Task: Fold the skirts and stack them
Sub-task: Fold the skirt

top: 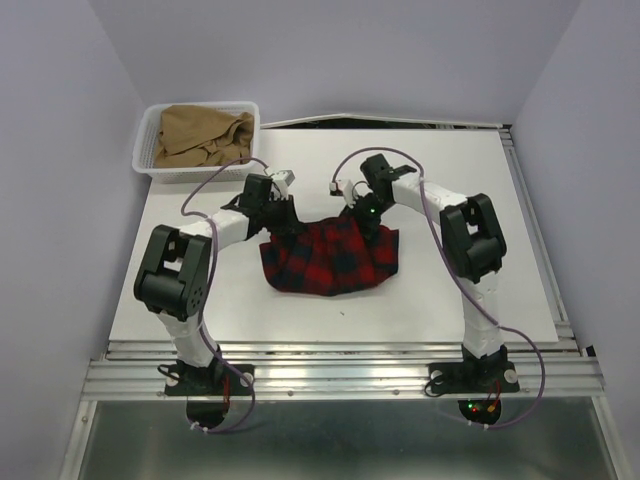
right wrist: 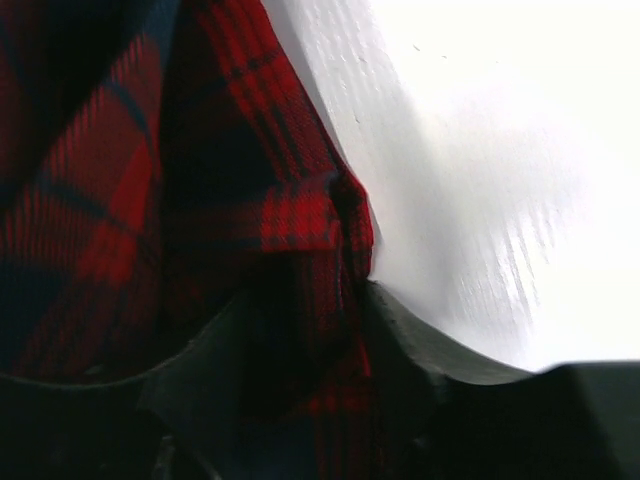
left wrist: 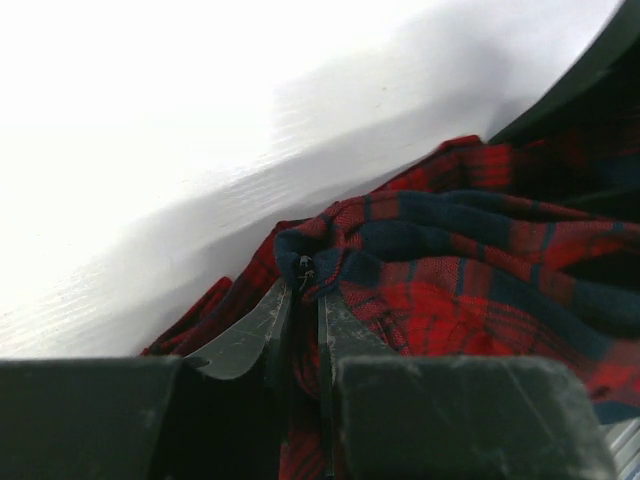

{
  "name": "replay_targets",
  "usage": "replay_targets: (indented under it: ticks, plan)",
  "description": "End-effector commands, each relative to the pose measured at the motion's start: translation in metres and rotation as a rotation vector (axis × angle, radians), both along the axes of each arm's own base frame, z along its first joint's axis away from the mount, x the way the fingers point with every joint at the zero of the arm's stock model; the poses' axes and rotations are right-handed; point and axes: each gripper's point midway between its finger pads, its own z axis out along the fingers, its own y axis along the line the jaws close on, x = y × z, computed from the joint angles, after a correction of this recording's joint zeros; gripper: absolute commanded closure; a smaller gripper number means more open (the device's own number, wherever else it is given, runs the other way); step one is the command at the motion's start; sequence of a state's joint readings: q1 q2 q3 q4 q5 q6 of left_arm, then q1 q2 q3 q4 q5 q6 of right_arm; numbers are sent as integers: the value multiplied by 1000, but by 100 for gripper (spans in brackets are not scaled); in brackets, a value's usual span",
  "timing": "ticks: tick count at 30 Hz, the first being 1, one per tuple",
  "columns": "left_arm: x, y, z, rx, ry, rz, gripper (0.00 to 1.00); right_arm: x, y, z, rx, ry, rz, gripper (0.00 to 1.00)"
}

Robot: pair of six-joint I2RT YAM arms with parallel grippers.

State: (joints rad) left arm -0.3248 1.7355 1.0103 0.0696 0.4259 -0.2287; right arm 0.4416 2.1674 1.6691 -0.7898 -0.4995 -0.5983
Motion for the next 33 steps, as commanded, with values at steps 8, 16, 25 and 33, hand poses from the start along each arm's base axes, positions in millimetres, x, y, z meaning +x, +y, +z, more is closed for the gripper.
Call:
replay_targets:
  ticks: [8,16,25,33]
  plan:
    - [16,19,-18,93,41,84,100,53,-73,82,-72,-161,-233,32]
    - [20,18,-21,97,44,86,100,57,-73,168,40,-246,-332,21]
    - [18,7,-11,78,25,55,100,1,0,198,297,-1,-263,35]
    - [18,4,-13,85,22,45,100,-57,59,190,520,341,-178,45]
